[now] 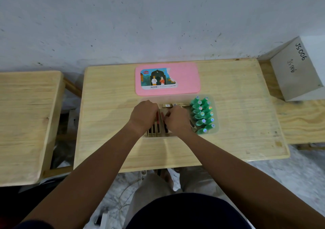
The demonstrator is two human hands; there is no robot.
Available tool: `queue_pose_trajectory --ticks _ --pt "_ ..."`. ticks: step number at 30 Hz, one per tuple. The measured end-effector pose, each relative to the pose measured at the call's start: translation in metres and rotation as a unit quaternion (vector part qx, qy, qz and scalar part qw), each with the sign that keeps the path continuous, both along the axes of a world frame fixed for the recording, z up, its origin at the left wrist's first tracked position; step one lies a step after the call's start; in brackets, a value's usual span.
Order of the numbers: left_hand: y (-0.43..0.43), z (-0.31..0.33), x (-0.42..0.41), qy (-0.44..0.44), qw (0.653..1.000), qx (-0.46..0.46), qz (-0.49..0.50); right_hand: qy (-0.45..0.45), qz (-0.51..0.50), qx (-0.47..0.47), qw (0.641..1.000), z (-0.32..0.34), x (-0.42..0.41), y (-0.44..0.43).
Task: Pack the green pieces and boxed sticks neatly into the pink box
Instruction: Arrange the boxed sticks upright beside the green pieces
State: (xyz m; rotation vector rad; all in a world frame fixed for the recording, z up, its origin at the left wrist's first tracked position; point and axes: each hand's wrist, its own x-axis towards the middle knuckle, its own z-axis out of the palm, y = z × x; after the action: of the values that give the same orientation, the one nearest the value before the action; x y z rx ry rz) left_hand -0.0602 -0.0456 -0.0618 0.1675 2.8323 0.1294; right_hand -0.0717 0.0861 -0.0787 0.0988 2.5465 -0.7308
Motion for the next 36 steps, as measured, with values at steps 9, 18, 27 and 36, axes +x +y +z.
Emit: queue_pose_trajectory --ticks 9,18,27,36 --pt "0.011 -0.001 -0.001 0.030 0.986 0.145 0.075 0.135 0.022 0.022 0.990 0.017 -0.003 0.027" --pt "0.045 -0.016 0.001 0.004 0.980 0.143 0.138 0.100 0.124 0.113 0.981 0.019 -0.016 0.039" --pt "0.061 -0.013 -0.002 0.052 0.977 0.148 0.146 0.038 -0.086 -0.095 0.991 0.058 -0.036 0.069" --pt "0.070 -0.011 -0.011 -0.002 0.943 0.203 0.264 -0.185 -0.194 -0.360 0.894 0.075 -0.045 0.086"
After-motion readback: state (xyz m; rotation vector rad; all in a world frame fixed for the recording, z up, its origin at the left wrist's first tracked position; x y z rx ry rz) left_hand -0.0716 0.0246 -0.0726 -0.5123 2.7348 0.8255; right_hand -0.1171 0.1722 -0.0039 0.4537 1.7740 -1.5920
